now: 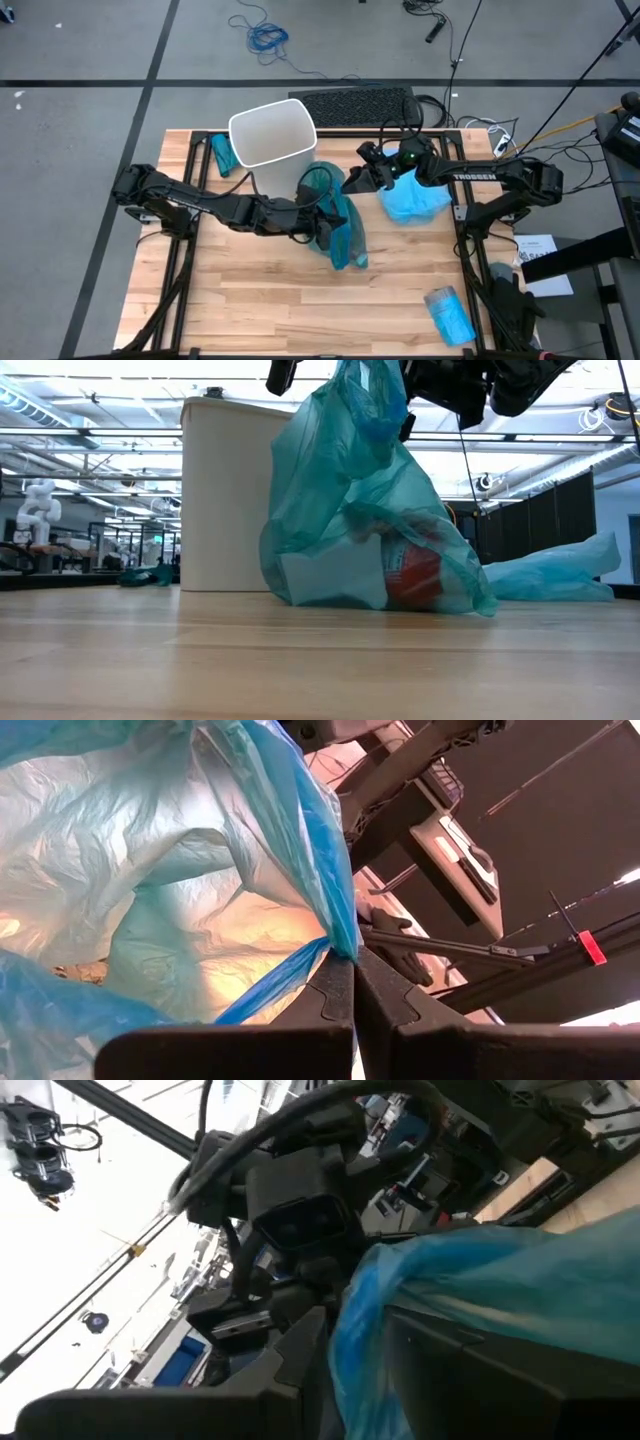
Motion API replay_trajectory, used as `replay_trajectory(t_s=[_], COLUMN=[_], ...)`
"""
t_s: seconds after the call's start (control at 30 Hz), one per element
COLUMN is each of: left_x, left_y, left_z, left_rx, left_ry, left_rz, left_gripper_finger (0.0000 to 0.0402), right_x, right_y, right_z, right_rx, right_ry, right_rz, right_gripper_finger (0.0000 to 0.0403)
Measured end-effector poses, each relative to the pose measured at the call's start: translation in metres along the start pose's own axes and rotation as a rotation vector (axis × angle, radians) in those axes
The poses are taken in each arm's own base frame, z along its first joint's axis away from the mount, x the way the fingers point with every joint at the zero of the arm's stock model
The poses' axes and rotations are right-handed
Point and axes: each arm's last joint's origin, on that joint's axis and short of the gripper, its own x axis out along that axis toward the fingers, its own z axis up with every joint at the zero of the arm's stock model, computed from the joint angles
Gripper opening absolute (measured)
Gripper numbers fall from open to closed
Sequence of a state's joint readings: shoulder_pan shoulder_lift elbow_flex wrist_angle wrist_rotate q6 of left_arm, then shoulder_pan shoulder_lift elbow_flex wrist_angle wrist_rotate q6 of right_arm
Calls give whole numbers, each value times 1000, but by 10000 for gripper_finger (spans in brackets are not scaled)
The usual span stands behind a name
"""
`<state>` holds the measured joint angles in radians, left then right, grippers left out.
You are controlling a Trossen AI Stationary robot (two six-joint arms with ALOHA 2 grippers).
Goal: Place trash/remove bag and relplace
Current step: Close the blue trash bag
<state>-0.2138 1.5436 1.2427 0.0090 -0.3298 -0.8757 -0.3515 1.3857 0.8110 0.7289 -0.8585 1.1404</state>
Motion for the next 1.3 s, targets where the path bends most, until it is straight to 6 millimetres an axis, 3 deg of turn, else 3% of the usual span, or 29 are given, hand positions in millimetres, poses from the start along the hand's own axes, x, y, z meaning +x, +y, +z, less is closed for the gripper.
replay_trajectory(t_s=[0.67,0.8,0.93,1.1,1.3], left_x=[1,1,1,1,1], left_y=[1,1,1,2,3], left_z=[1,1,1,1,0], left_rx=[-1,-2,-2,0,5], left_ry=[-1,-1,-1,3,12], left_rz=[4,4,4,8,22], left_gripper_finger=[0,0,0,0,0], right_x=[2,3,3,3,-7], right_y=[0,0,1,3,25], right_z=[2,1,1,1,14], right_rx=[13,13,-11,-23,-82], right_ry=[-6,-7,17,19,-51], right_rz=[-16,-16,-1,19,186], right_gripper_finger=[88,65,10,1,0])
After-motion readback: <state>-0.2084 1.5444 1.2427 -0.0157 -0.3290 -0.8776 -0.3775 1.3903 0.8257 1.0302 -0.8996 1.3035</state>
